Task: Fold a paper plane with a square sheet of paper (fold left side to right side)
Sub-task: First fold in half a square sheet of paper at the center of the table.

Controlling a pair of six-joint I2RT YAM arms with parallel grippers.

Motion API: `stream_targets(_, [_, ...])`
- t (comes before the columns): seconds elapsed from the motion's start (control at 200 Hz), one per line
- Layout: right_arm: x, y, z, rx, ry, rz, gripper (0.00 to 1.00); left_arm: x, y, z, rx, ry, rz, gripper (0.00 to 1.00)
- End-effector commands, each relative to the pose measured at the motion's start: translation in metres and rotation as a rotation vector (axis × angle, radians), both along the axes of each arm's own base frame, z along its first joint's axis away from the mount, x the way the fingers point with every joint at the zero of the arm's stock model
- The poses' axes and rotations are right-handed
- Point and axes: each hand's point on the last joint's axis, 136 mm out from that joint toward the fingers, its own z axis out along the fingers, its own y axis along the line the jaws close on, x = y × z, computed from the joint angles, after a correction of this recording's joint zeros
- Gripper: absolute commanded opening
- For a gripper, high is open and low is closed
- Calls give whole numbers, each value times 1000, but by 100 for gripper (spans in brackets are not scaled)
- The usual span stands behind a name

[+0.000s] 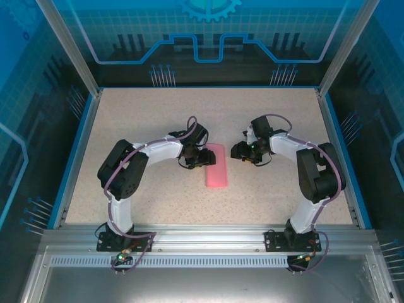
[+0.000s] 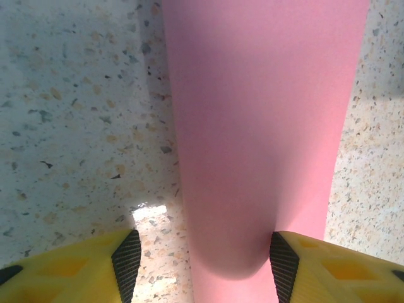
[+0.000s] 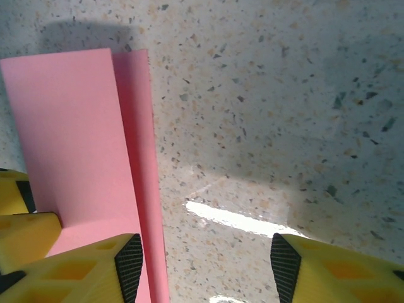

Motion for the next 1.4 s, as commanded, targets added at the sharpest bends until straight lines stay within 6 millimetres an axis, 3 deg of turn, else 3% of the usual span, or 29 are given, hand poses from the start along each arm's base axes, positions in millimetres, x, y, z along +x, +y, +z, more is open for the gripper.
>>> stream_targets(0.0, [-8, -9, -14, -35, 50, -4, 58, 1, -1, -2, 22, 25, 23, 61])
stream_targets(0.39, [-12, -10, -25, -43, 83, 4, 50, -4, -6, -6, 35, 38, -23, 60])
stream_targets(1.396, [-12, -6, -23, -40, 85, 18, 50, -7, -15, -14, 69, 65, -75, 60])
